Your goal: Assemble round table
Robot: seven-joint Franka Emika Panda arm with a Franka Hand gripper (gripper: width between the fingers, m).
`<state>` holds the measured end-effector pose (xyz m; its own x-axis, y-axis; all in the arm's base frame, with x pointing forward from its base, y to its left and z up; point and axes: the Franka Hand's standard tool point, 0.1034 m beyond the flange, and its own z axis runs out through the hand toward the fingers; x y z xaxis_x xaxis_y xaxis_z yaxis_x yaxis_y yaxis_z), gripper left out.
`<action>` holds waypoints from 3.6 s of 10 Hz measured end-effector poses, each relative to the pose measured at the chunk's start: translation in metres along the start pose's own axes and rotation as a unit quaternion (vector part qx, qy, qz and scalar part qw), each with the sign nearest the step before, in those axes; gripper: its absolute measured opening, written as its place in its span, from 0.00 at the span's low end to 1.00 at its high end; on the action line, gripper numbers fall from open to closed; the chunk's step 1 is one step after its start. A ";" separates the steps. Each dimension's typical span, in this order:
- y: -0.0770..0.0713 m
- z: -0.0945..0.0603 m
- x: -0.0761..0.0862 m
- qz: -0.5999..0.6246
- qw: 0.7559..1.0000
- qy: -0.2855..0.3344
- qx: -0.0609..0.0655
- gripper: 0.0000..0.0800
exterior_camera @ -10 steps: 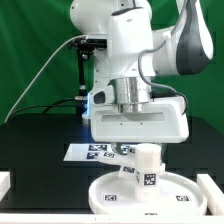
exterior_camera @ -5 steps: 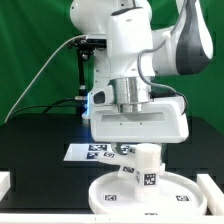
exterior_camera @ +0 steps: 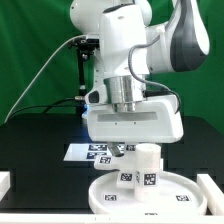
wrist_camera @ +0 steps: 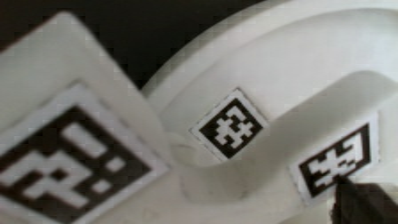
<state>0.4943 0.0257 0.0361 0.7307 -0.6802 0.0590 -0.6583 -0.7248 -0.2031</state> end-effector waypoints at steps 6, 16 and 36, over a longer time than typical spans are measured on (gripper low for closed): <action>0.023 0.005 0.006 0.000 1.000 0.001 -0.012 0.81; 0.034 0.005 0.019 -0.016 0.999 0.031 -0.018 0.81; 0.088 -0.047 0.067 0.005 1.000 0.005 0.004 0.81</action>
Offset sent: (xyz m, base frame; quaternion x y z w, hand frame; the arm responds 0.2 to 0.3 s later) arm -0.0085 -0.0109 -0.0069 0.0079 -0.0239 0.0040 0.9997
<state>0.4771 -0.0883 0.0678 0.7219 -0.6887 0.0672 -0.6644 -0.7170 -0.2112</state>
